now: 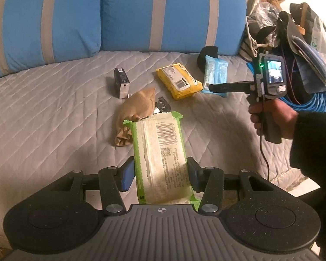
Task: Organize soft objects
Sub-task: 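Hold the wipes pack in the left gripper while the right tool approaches the light-blue packet, then close the right gripper on the light-blue packet and lift it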
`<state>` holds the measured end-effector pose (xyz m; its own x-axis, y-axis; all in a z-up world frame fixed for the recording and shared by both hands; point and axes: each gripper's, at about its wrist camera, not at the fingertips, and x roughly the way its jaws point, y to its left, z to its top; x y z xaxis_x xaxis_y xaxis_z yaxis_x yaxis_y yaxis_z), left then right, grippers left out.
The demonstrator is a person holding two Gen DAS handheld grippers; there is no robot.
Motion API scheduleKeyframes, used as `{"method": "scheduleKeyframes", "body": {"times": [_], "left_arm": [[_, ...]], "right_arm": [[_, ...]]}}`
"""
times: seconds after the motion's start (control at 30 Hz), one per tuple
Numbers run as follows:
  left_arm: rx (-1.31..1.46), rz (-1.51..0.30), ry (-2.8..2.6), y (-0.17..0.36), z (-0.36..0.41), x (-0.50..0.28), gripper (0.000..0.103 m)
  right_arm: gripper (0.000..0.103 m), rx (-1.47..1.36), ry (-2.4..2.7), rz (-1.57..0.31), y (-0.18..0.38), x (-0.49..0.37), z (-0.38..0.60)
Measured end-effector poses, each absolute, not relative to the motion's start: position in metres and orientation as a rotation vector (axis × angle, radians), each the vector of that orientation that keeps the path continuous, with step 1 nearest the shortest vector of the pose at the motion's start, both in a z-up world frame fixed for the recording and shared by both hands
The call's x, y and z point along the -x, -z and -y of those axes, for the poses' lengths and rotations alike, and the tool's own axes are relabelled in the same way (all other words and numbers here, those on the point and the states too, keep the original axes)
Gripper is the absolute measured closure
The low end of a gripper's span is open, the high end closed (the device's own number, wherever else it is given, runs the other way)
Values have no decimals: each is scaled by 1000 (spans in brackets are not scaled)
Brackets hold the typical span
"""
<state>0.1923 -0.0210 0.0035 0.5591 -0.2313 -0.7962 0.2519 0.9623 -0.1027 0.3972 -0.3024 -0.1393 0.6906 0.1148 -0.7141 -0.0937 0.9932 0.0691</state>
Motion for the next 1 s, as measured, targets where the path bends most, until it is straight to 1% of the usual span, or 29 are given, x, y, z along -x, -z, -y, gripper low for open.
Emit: {"method": "scheduleKeyframes", "body": {"times": [0.17,0.3,0.37,0.43,0.47,0.5,0.53,0.57,0.63,0.73,0.8,0.83,0.87,1.0], "left_arm": [[-18,-941,294,-4,20,-193,55],[-22,-946,306,-3,23,-193,55],[-23,-949,311,-3,25,-194,55],[-24,-951,313,-2,25,-195,55],[-25,-952,313,-2,25,-195,55],[-27,-954,312,-1,26,-195,55],[-29,-956,311,0,26,-196,55],[-32,-958,311,1,26,-196,55],[-36,-964,307,2,26,-197,55],[-40,-964,302,3,27,-197,55],[-40,-965,299,3,29,-197,55],[-41,-966,296,4,29,-198,55],[-42,-968,293,4,29,-198,55],[-47,-973,279,6,30,-199,55]], "right_arm": [[1,-55,-74,-793,154,-417,308],[2,-140,-41,-801,166,-429,323],[7,-183,-49,-797,168,-433,328],[7,-210,-64,-788,169,-435,329],[12,-216,-68,-782,169,-436,328],[14,-222,-66,-782,169,-437,328],[21,-234,-62,-784,168,-438,327],[36,-253,-71,-785,167,-438,327],[44,-269,-82,-799,165,-440,323],[64,-233,-67,-786,154,-437,316],[65,-217,-72,-782,145,-435,313],[76,-206,-77,-779,140,-434,311],[84,-202,-89,-772,136,-432,309],[89,-127,-105,-759,111,-423,298]]}}
